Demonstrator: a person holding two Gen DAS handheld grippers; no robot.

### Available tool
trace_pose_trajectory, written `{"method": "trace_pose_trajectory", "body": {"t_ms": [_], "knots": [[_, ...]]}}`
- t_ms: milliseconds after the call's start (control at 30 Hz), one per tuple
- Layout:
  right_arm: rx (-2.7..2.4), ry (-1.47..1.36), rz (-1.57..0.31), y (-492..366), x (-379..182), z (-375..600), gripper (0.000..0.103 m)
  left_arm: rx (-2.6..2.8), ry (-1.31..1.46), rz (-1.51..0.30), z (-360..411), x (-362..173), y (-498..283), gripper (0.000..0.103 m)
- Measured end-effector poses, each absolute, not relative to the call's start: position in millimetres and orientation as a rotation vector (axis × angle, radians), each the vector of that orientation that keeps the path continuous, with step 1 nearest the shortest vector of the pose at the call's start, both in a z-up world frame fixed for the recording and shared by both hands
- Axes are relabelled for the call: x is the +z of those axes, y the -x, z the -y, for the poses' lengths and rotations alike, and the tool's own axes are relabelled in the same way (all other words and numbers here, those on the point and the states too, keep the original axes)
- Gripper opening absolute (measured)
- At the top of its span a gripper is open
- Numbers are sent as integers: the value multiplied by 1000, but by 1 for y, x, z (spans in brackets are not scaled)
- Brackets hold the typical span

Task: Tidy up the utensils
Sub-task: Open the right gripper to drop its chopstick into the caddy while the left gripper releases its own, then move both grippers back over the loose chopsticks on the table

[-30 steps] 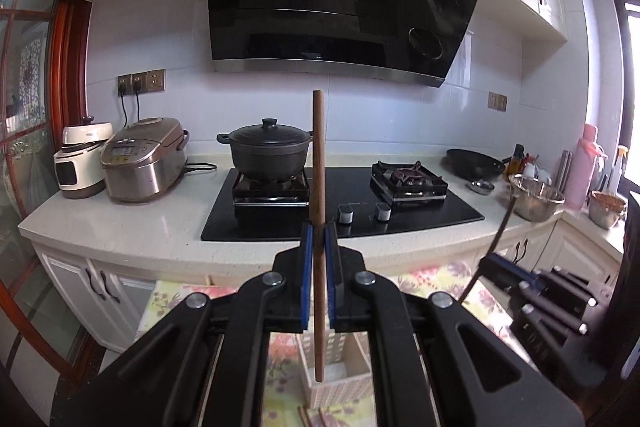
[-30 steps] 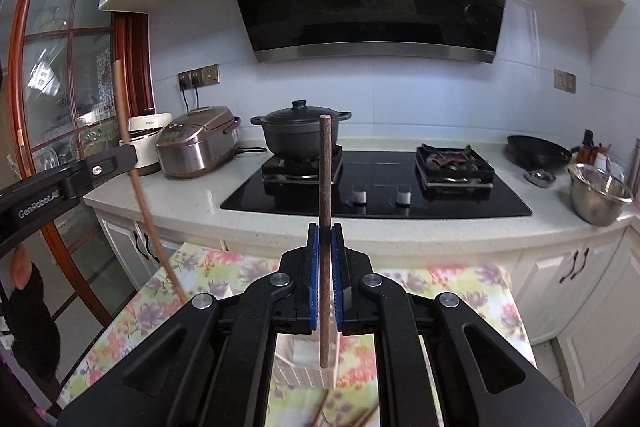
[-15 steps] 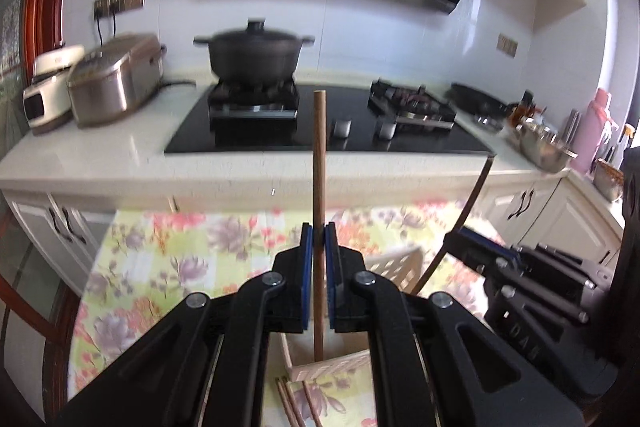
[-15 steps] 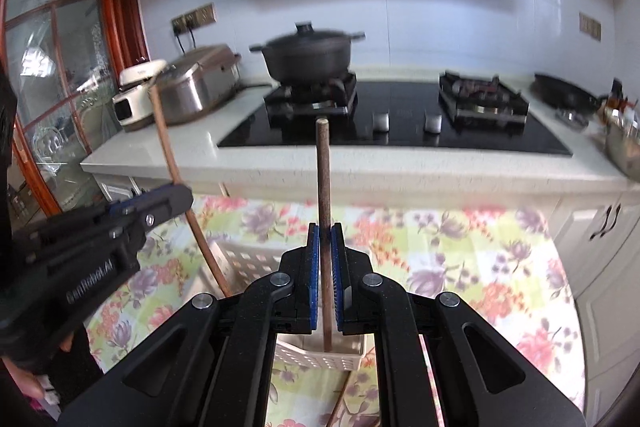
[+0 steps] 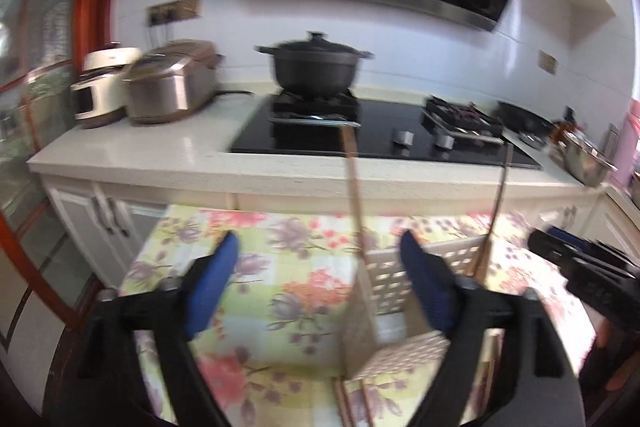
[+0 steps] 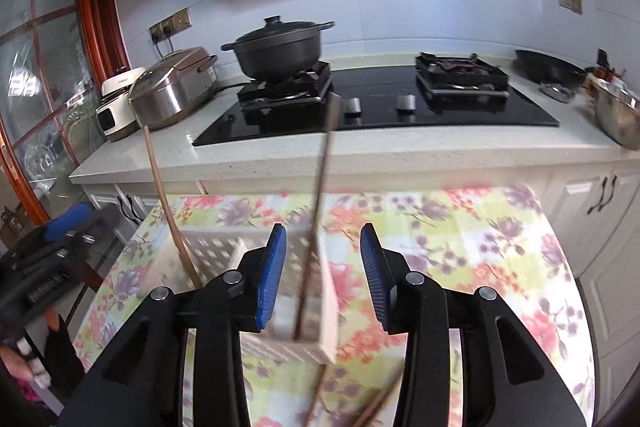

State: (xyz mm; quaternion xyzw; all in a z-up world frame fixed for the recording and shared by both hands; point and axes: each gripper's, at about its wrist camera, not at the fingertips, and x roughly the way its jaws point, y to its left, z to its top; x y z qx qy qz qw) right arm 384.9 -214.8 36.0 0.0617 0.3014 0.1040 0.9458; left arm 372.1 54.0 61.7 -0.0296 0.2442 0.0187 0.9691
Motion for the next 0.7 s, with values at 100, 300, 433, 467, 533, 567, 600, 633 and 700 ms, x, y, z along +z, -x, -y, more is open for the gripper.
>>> {"method": "trace_pose_trajectory", "body": {"t_ms": [100, 300, 433, 467, 533, 567, 600, 633, 700], "knots": [[176, -124, -621, -366, 17, 229, 44, 113, 46, -433, -63, 50, -346, 98], [96, -115, -680, -332, -34, 248, 44, 145, 39, -480, -64, 15, -311, 98], [47, -127, -749, -315, -68, 253, 44, 137, 63, -565, -61, -11, -296, 98], [39, -132, -761, -313, -74, 253, 44, 136, 67, -582, -59, -17, -293, 98], [30, -140, -791, -308, -86, 253, 44, 156, 63, -607, -55, -29, -285, 98], [26, -141, -803, -307, -92, 253, 44, 165, 59, -613, -54, -35, -282, 98], [25, -144, -810, -306, -96, 253, 44, 170, 53, -625, -52, -40, -281, 98], [26, -147, -813, -305, -98, 252, 44, 171, 51, -637, -51, -44, -280, 98], [30, -151, -818, -305, -100, 249, 44, 168, 50, -662, -50, -54, -278, 98]]}}
